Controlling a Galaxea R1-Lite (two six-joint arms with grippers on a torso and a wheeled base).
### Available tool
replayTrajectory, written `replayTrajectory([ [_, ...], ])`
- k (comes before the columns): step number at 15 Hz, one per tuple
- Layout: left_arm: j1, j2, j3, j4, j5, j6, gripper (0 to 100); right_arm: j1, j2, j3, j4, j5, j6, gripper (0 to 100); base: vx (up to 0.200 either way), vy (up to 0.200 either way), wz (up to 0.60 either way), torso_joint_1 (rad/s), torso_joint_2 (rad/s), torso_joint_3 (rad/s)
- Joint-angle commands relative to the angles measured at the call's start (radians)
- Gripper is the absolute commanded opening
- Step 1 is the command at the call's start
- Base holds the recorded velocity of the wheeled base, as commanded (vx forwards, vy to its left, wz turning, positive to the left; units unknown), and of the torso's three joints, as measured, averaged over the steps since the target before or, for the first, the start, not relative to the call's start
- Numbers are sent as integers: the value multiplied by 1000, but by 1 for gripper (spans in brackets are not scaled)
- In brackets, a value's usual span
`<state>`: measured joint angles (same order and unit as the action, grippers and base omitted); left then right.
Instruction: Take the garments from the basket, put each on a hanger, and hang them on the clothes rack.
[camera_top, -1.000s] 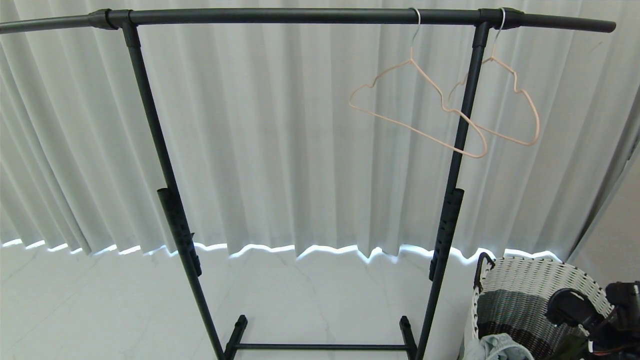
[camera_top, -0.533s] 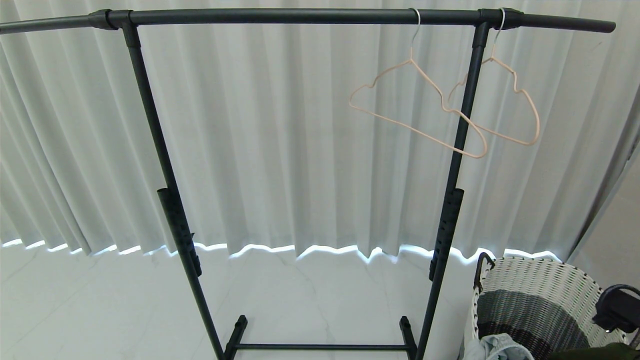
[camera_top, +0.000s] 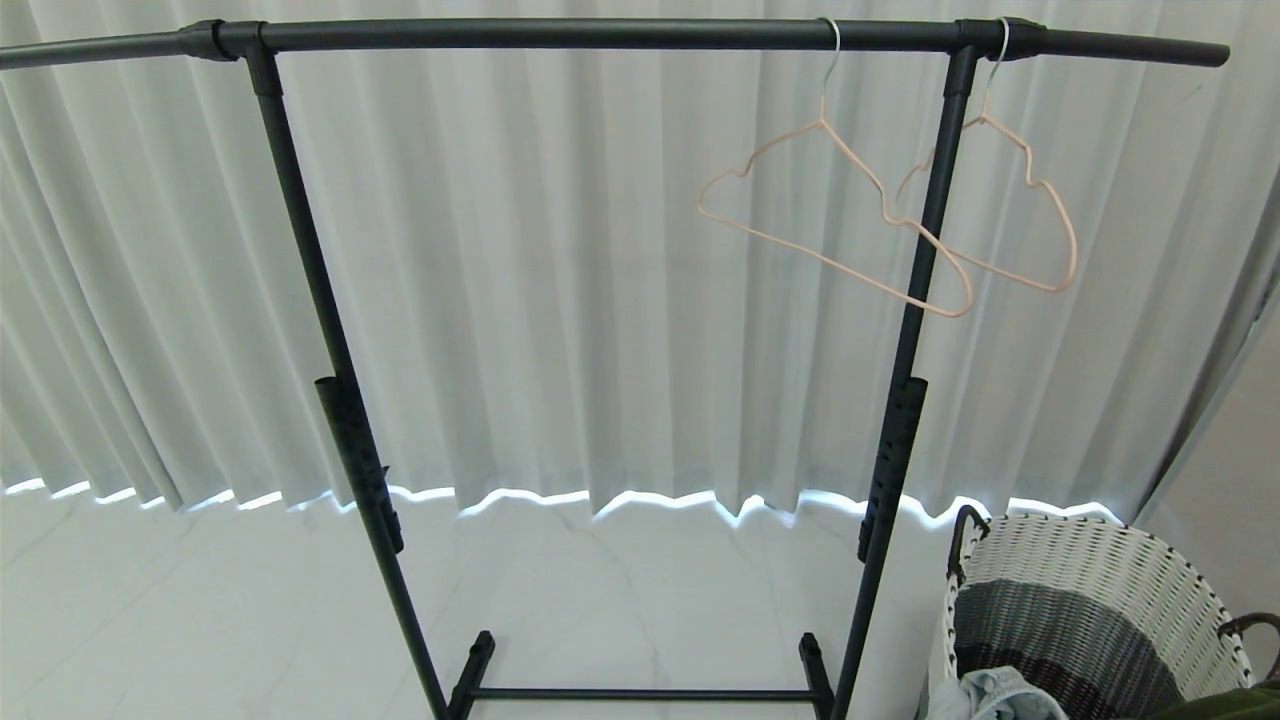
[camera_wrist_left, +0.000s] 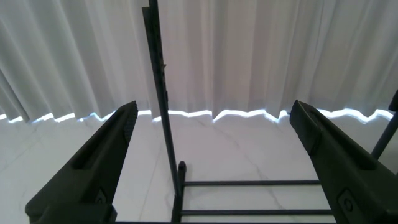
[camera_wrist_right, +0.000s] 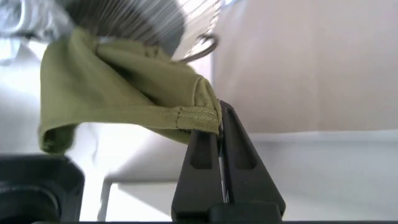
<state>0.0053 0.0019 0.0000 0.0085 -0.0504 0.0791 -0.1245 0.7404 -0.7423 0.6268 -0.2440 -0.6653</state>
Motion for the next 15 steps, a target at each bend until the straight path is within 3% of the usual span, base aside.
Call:
replayTrajectory([
  [1,1,0,0,1,0,1,100,0,-98,-5,4,2,0,0,0,0,0,0,0,0],
  [12,1,0,0,-1,0,7,100,8,-141,-14,-1,23,1,0,-200,0,0,2,2,2],
  [15,1,0,0,-1,0,8,100,14,-115,-58,1,23,6,0,0,0,0,0,0,0],
])
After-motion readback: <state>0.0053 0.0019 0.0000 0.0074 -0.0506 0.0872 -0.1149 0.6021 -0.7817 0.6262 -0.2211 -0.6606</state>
